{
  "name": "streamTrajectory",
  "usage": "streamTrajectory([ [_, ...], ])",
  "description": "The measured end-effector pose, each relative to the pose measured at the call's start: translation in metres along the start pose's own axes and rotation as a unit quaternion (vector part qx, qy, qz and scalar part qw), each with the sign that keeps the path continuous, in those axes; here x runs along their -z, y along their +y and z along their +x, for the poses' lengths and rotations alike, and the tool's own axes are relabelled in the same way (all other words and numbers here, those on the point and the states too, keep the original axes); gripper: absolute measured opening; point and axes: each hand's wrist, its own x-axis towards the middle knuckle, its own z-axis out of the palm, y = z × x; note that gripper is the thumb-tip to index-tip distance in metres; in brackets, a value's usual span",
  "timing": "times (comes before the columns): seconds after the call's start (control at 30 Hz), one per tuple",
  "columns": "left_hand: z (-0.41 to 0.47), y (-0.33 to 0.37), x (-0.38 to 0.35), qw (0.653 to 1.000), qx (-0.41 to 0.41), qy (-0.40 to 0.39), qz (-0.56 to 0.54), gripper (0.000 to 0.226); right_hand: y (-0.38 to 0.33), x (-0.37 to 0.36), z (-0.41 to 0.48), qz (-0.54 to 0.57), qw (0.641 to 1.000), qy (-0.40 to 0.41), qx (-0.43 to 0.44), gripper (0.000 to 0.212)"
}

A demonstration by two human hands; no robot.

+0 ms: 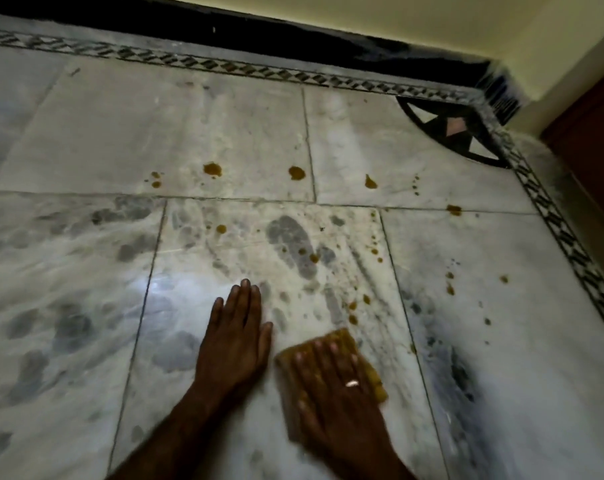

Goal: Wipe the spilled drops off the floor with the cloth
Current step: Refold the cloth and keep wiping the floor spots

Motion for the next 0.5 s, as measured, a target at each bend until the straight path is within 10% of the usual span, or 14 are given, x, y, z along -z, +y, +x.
streamTrajectory([
  [0.2,0.021,0.049,-0.020,0.996,-0.084,-0.018,0.027,0.066,0.058,0.019,0.067,-0.011,0.987,-0.042,-0.158,0.062],
  [0.5,0.014,0.058,-0.024,0.994,-0.106,-0.022,0.026,0.063,0.091,0.014,-0.015,-0.003,0.990,-0.028,-0.139,0.059],
])
